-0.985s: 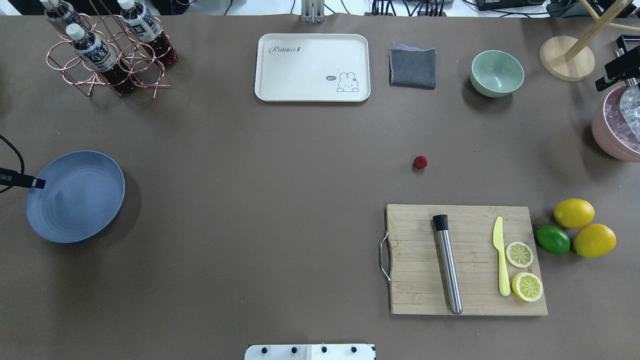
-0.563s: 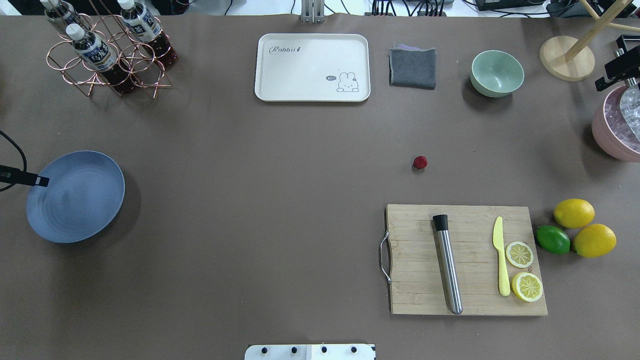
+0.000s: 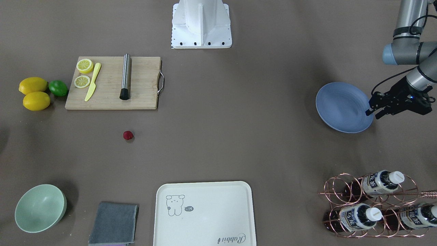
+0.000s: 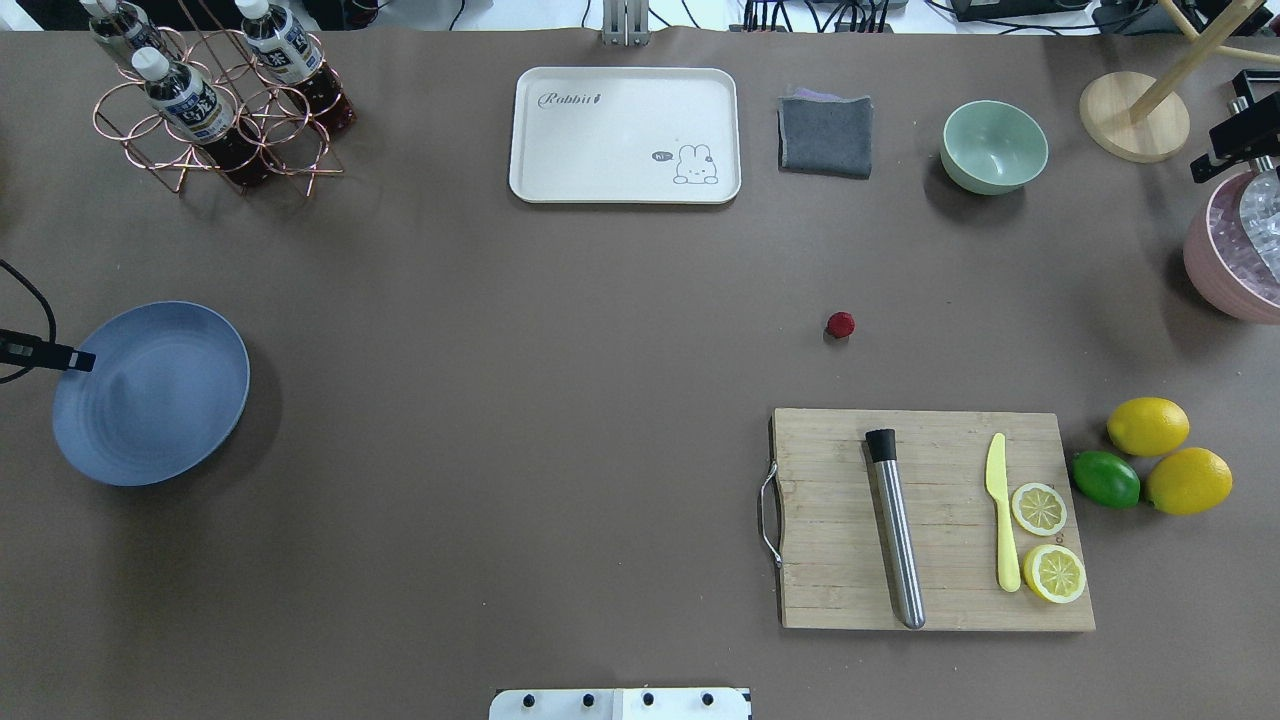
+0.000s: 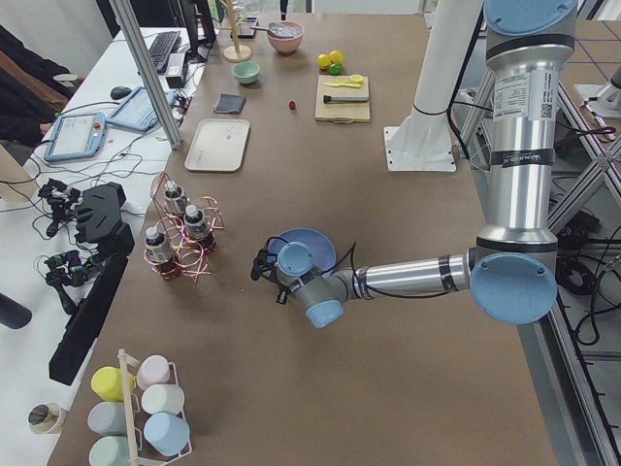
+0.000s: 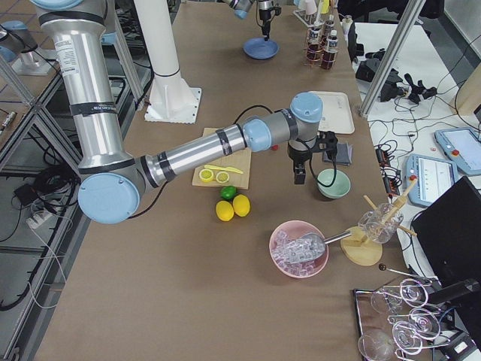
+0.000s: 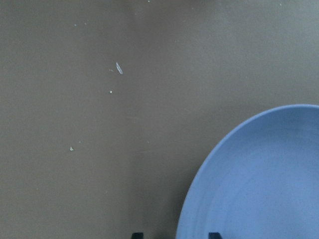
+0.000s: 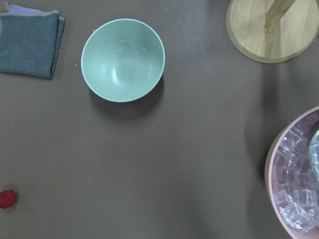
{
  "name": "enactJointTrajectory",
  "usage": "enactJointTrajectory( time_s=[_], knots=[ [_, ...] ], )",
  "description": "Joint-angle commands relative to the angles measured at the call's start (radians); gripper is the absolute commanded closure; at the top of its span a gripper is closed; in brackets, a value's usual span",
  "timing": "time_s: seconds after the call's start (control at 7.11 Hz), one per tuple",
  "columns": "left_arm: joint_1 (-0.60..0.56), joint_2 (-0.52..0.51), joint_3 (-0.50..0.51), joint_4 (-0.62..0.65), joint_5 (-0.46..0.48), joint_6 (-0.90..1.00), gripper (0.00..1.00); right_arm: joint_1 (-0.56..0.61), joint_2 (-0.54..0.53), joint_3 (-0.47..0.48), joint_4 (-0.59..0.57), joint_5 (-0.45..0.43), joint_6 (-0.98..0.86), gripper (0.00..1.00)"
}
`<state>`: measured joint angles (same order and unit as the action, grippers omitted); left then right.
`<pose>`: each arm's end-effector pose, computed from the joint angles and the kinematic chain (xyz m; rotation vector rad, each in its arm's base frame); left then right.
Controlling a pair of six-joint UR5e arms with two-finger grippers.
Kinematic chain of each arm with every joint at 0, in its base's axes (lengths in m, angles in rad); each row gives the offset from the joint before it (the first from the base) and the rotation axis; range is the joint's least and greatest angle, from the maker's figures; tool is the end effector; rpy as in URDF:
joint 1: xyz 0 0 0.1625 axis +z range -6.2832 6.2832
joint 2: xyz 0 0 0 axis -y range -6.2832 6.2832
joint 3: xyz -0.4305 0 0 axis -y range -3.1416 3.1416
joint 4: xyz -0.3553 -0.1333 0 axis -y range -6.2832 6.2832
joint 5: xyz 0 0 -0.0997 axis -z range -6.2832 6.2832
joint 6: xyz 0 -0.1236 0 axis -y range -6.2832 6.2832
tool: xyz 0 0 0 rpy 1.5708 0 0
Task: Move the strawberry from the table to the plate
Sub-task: 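Push the blue plate with the left gripper toward the table center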
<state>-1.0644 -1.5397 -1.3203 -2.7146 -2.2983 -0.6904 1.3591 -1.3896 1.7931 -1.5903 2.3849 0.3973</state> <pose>0.1798 -0.4296 0.6759 0.2952 1.0226 0.1470 -0.0686 -0.5259 0.4878 0.1047 -0.8746 0.0172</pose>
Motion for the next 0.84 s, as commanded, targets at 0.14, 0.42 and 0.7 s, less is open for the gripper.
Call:
enactJointTrajectory(
  time_s=[0.14, 0.42, 0.7],
  knots=[
    [0.027, 0.001, 0.0, -0.005, 0.0, -0.006, 0.53, 0.0, 0.0, 0.0, 0.001, -0.001, 0.0, 0.0],
    [0.032, 0.0, 0.003, -0.005, -0.001, -0.009, 1.0, 0.0, 0.0, 0.002, 0.0, -0.012, 0.0, 0.0],
    [0.032, -0.008, -0.011, 0.006, -0.082, -0.012, 1.0, 0.0, 0.001, 0.002, 0.0, -0.012, 0.0, 0.0]
  ],
)
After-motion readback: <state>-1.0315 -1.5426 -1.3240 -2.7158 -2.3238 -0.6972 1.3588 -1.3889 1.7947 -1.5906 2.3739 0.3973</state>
